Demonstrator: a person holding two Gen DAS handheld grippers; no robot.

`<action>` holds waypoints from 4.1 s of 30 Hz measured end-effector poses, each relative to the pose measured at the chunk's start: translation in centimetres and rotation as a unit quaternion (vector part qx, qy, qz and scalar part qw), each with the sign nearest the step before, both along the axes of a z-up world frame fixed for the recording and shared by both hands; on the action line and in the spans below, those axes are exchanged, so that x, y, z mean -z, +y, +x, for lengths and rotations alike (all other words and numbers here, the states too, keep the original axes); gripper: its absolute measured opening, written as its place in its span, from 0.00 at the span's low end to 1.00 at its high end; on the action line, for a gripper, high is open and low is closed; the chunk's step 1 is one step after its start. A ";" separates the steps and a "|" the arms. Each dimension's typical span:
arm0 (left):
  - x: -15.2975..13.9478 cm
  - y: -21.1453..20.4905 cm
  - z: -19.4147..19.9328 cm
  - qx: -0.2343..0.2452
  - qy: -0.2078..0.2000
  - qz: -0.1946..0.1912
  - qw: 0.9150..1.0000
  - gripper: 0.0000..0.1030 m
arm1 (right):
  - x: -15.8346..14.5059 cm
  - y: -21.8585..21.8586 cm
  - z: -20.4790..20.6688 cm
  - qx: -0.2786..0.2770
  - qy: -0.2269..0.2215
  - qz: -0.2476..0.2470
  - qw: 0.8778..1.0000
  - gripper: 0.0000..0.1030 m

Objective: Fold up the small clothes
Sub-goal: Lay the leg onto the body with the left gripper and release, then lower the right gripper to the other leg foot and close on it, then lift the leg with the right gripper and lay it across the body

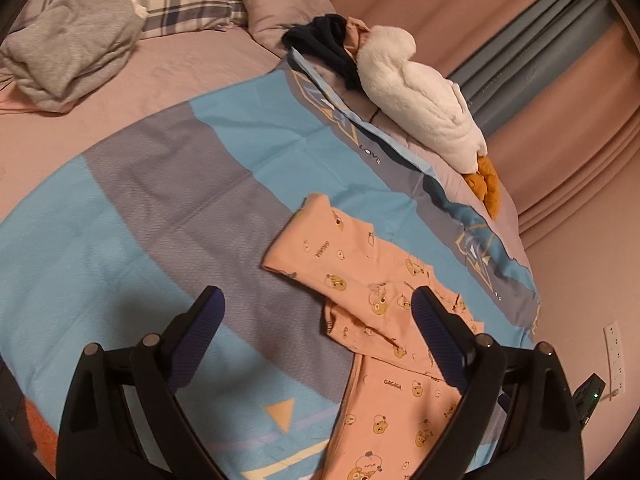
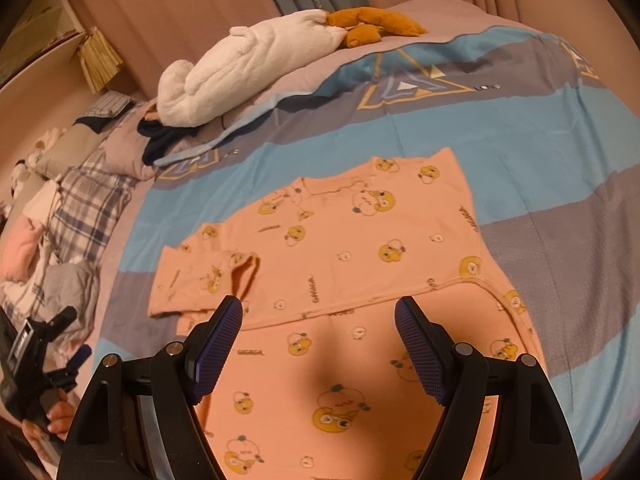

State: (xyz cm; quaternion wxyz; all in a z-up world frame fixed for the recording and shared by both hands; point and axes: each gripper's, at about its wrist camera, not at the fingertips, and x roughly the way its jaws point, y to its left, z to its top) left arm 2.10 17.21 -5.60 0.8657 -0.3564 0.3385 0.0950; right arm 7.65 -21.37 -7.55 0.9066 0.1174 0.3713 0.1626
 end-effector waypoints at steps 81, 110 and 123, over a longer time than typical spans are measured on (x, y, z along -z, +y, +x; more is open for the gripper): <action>3.2 -0.7 2.5 0.026 0.058 0.018 0.998 0.83 | -14.6 13.1 5.4 -0.169 -0.123 -0.079 0.975 0.07; 3.2 -7.0 8.2 0.102 0.078 0.047 0.991 0.83 | -11.1 3.4 8.6 -0.072 -0.080 -0.128 0.986 0.07; 4.5 -9.3 12.4 0.143 0.100 0.043 0.984 0.83 | -8.0 0.0 9.7 -0.045 -0.044 -0.129 0.990 0.07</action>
